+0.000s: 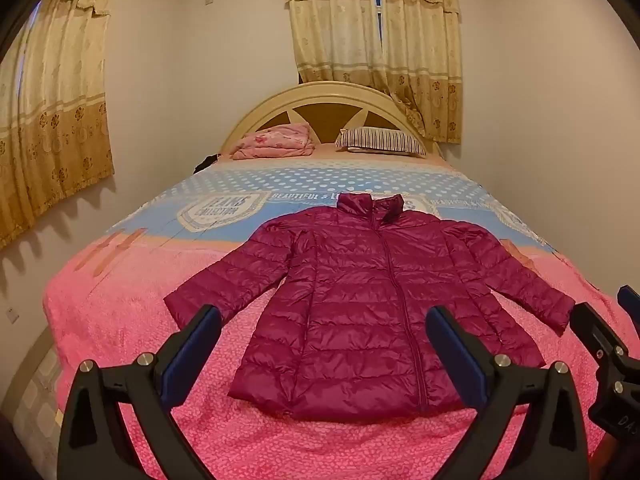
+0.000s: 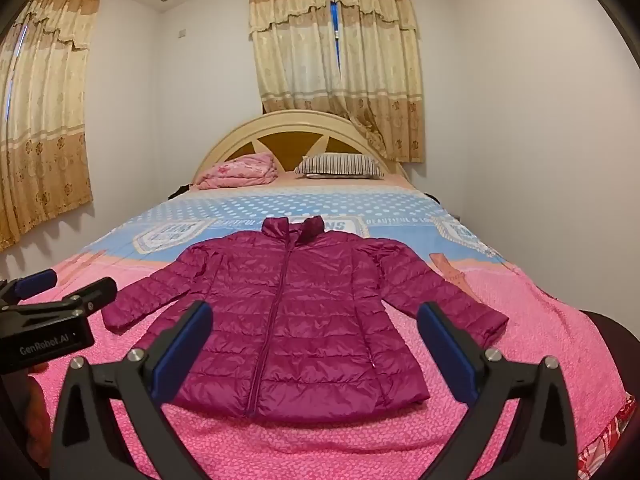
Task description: Fold large clothes
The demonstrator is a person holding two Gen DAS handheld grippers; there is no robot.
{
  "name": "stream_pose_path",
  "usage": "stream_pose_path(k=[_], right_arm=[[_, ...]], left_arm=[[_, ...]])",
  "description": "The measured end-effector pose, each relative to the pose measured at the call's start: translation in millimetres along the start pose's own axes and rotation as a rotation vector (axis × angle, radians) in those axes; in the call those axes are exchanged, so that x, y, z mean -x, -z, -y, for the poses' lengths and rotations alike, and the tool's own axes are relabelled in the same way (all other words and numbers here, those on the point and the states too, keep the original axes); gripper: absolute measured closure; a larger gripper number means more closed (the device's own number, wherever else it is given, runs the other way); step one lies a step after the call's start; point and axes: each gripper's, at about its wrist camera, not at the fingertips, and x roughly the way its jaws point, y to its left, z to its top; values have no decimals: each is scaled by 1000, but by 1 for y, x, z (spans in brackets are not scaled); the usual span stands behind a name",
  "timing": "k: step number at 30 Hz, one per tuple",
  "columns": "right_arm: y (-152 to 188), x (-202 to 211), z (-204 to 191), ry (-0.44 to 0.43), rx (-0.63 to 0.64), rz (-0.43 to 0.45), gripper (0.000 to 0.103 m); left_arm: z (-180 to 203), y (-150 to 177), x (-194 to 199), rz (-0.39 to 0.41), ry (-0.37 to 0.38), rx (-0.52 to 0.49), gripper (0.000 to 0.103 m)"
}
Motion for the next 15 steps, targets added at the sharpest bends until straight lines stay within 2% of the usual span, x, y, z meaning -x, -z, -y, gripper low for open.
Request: stream_pose_path(k=[9,15], right_arm=[[2,-1,-1,0,1,-4,0],[2,-3,-2,0,-1,-7,0]], left_arm=[[-9,-5,1,2,-3,0,1],[1,2,-3,-3,-8,-13,1]])
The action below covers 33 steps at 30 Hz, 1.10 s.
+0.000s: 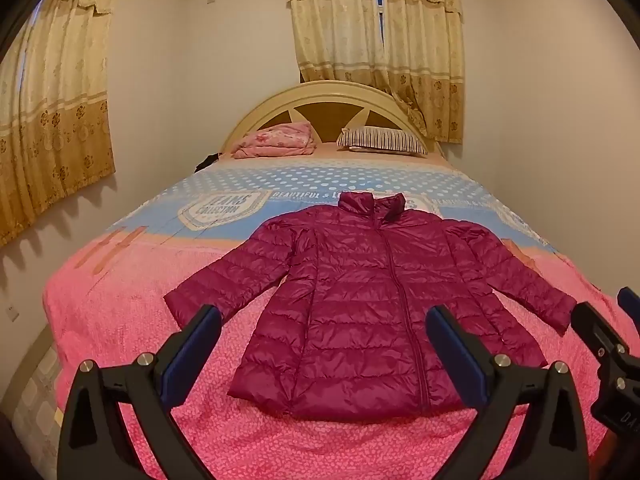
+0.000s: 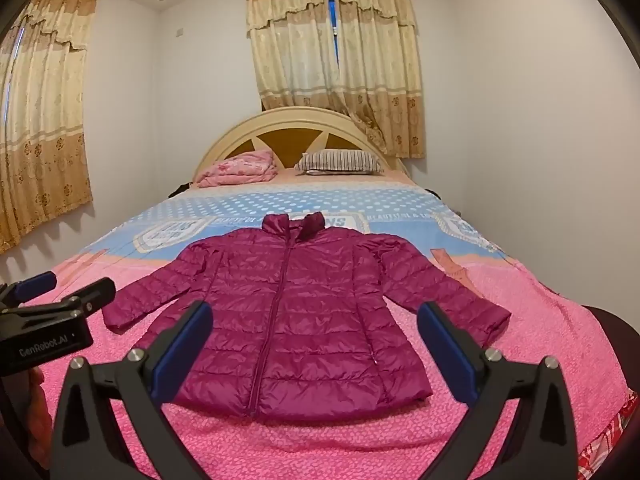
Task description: Fold large clothes
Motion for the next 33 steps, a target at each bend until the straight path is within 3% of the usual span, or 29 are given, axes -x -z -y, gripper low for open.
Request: stream_pose_path(k=[33], right_arm=[[2,-4,10,3,-19,-9,0]], left_arm=[[-4,6,-5,-21,0,12,1]])
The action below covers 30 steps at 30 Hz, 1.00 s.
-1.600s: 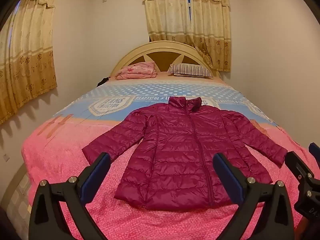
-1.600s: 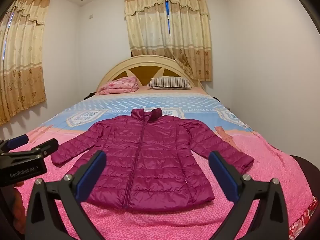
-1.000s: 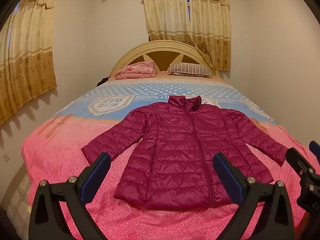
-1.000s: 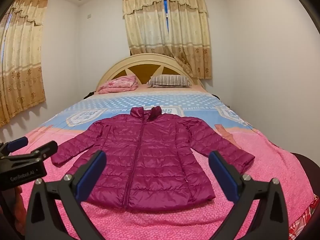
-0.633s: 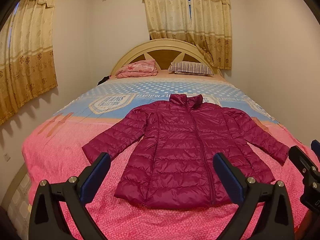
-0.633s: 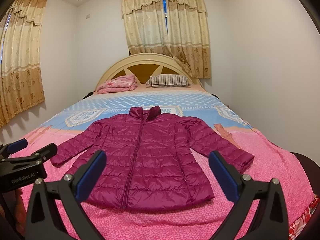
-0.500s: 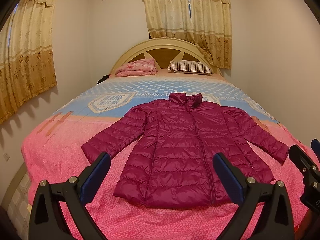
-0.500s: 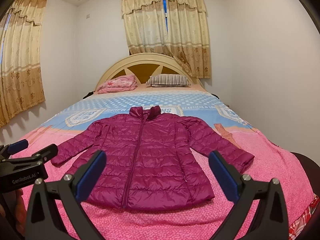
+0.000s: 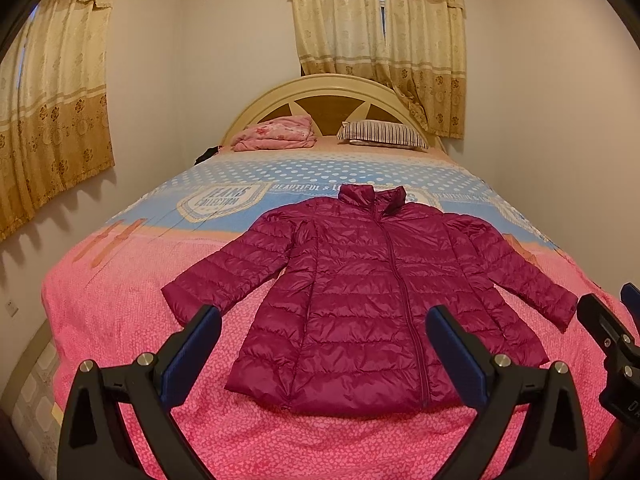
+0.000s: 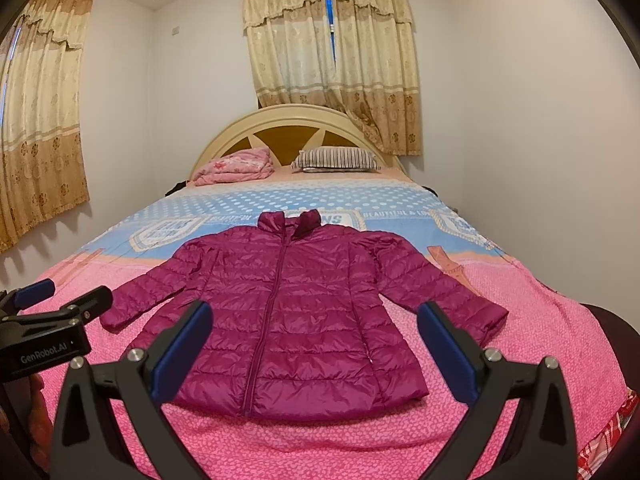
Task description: Fold large clothes
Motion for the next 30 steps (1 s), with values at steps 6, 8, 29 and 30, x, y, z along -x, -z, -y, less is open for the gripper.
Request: stream_pose_path(k=[6,8,29,30], right_arm=[[2,-1,1,-1,4,-6,0],[1,-2,1,-2,5,-5,0],[1,-5,5,-4,-1,-30,0],[1,-5,5,-5,0,-31,0]], left_arm=[[0,1,-1,-3,-4,11,1],[-1,1,0,1,-3,18,1],[-5,-2,-6,-15,-10,21,1],[-4,-2,-7,-16,-8,18,1]])
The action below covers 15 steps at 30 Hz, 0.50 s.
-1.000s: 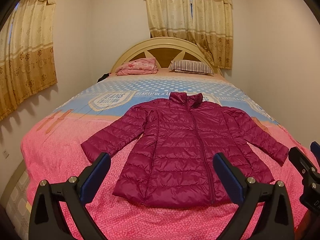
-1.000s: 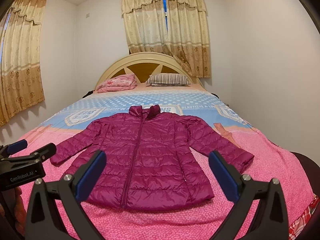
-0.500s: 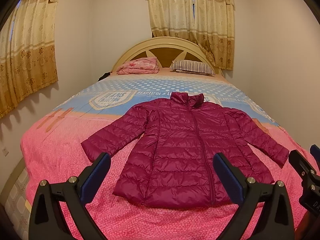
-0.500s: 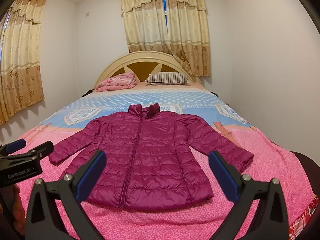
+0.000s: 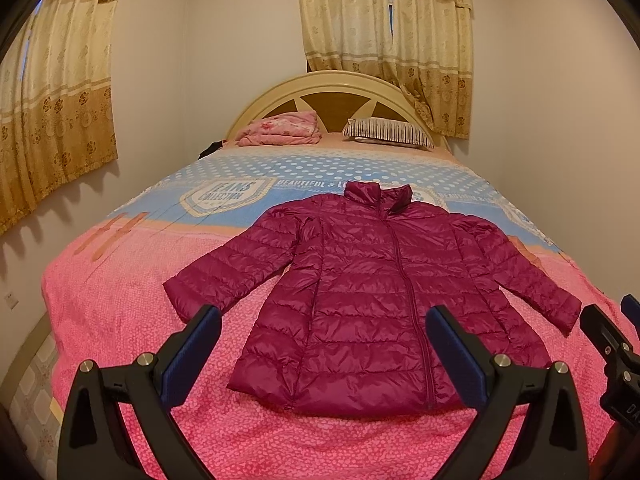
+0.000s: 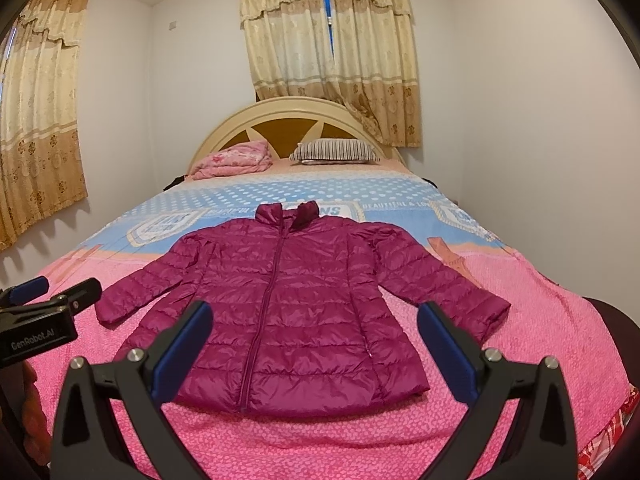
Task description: Fold large clothes
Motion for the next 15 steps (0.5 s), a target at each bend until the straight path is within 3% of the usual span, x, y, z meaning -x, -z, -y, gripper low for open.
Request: stream_pose_path(k=[15], right_arm=[[-1,2,-2,-1,9,10,0]], left_arm=[[3,1,0,-2,1,-3,1]])
